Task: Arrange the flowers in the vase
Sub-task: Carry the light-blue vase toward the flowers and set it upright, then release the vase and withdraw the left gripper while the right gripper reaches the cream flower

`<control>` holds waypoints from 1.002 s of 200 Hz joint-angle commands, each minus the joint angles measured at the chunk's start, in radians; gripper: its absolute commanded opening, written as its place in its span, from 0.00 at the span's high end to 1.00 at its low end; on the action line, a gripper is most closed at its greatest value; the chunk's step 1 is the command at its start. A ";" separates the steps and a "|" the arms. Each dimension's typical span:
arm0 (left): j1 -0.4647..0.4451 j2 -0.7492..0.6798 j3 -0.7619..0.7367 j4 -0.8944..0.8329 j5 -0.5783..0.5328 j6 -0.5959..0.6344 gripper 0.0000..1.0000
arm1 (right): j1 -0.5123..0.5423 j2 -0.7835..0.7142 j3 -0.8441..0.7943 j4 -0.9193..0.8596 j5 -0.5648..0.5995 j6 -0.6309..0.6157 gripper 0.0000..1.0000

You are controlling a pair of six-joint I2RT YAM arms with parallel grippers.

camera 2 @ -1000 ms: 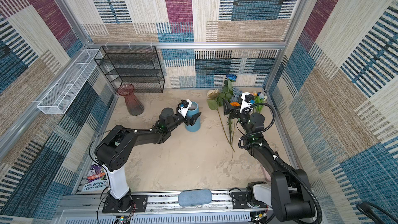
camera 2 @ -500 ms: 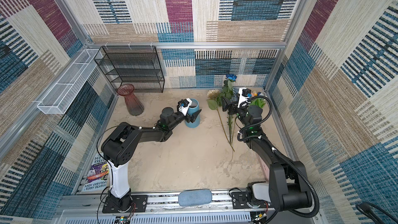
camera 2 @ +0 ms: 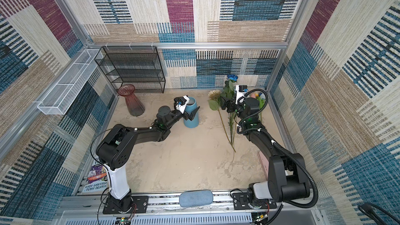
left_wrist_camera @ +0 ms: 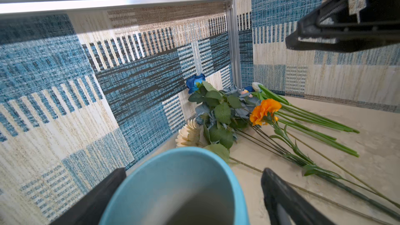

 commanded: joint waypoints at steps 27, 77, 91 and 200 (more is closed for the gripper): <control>0.007 -0.089 -0.066 0.024 0.025 -0.021 0.00 | 0.005 -0.011 0.004 -0.014 0.001 -0.003 0.04; 0.004 -0.335 -0.177 -0.092 -0.007 0.000 0.01 | 0.028 0.092 0.094 -0.164 0.075 -0.038 0.14; -0.004 -0.437 -0.218 -0.168 0.017 0.022 0.00 | 0.047 0.174 0.185 -0.289 0.117 -0.064 0.21; -0.095 -0.746 -0.681 -0.239 -0.011 -0.006 0.01 | 0.120 0.536 0.453 -0.575 0.321 -0.063 0.48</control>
